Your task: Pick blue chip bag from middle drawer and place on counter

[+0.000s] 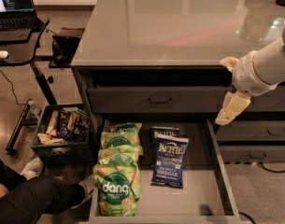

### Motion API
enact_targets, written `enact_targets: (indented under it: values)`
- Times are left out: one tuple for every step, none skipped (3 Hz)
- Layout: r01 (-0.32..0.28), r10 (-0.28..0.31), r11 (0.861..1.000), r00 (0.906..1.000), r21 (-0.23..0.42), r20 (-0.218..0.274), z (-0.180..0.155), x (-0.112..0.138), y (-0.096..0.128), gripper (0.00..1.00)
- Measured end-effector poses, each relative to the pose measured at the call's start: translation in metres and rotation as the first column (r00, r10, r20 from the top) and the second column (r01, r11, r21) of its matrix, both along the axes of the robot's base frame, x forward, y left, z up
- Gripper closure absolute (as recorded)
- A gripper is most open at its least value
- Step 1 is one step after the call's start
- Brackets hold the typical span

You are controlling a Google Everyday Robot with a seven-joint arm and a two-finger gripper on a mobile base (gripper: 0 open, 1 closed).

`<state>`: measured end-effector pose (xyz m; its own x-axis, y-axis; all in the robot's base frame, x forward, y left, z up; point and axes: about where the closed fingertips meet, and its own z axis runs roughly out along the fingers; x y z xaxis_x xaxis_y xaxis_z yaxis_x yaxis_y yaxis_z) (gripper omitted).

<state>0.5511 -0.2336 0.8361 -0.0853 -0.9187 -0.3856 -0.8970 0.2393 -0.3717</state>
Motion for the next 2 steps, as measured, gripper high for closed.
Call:
enact_targets:
  values:
    - [0.009, -0.01, 1.0, 0.9998, 0.027, 0.015, -0.008, -0.003, 0.005, 0.0]
    - [0.098, -0.098, 0.992, 0.9952, 0.076, -0.01, -0.057, -0.008, 0.008, 0.0]
